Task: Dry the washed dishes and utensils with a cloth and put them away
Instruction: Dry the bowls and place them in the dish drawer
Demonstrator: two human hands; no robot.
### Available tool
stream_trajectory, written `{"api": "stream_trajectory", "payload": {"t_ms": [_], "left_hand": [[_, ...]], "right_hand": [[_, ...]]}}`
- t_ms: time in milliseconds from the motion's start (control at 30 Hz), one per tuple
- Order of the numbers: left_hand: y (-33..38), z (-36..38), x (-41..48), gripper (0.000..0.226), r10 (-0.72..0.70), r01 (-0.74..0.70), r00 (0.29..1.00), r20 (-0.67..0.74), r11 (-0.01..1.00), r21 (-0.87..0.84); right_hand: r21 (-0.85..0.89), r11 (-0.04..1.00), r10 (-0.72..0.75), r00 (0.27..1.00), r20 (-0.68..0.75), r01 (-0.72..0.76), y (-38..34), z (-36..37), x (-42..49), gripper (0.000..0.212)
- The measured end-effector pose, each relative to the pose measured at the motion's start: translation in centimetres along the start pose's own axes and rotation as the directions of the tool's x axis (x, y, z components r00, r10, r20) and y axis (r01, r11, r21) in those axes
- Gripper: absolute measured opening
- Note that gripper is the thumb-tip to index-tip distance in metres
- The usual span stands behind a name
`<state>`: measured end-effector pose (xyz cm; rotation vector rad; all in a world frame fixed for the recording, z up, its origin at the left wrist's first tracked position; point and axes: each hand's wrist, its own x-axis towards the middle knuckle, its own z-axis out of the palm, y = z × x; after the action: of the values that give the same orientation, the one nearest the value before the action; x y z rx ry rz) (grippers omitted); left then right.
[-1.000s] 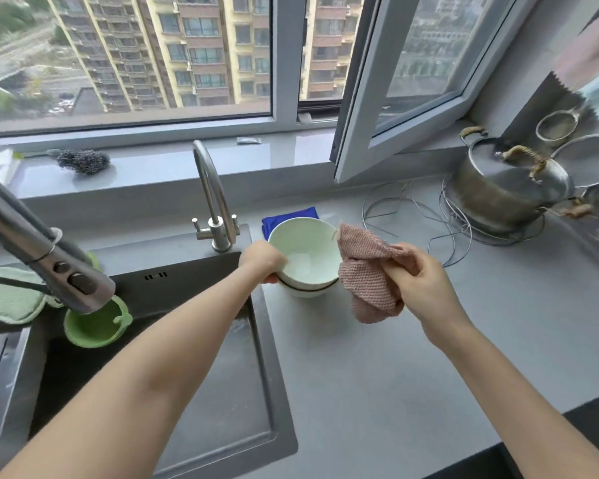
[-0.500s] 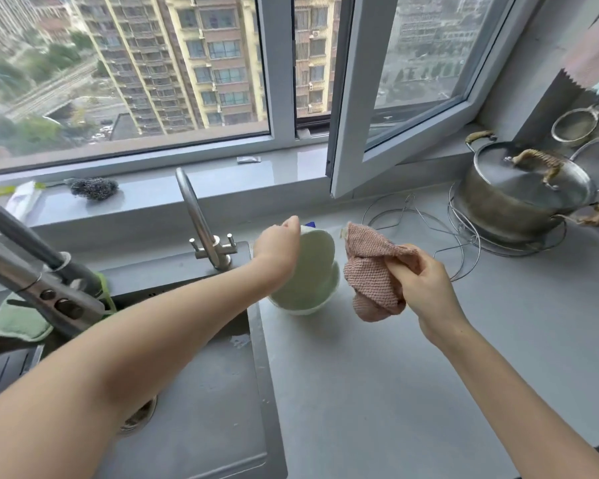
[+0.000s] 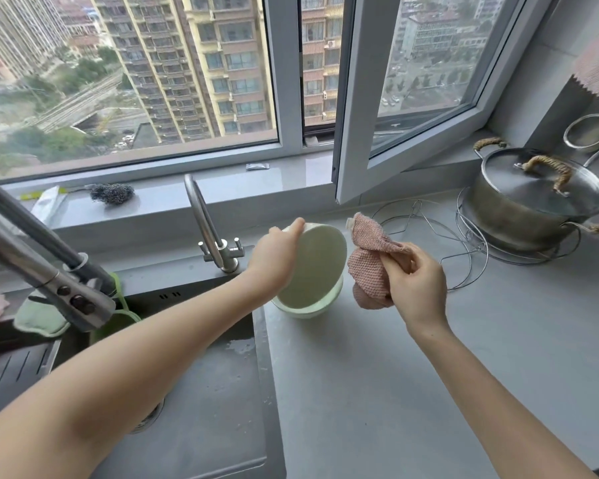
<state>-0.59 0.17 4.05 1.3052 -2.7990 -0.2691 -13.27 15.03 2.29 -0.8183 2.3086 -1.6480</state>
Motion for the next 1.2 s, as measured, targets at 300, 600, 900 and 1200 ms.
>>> {"api": "stream_trajectory", "payload": {"t_ms": [300, 600, 900, 1200], "left_hand": [[0.0, -1.8, -1.1, 0.062, -0.084, 0.084, 0.995, -0.05, 0.996, -0.016], [-0.3, -6.1, -1.5, 0.046, -0.207, 0.265, 0.962, 0.177, 0.865, -0.426], [-1.0, -4.7, -4.7, 0.056, -0.112, 0.354, 0.884, 0.454, 0.794, -0.494], [-1.3, -3.3, -7.5, 0.044, -0.133, 0.4, 0.858, 0.496, 0.778, -0.485]], "right_hand": [[-0.04, 0.999, -0.011, 0.977, -0.215, 0.003, -3.0, 3.9, 0.2, 0.022], [-0.008, 0.933, -0.175, 0.474, 0.863, 0.359, -3.1, 7.3, -1.0, 0.037], [-0.068, -0.426, -0.217, -0.03, 0.976, 0.902, -2.4, 5.7, 1.9, 0.023], [-0.338, 0.9, 0.31, 0.142, 0.94, 0.276, -6.3, 1.5, -4.7, 0.024]]}}
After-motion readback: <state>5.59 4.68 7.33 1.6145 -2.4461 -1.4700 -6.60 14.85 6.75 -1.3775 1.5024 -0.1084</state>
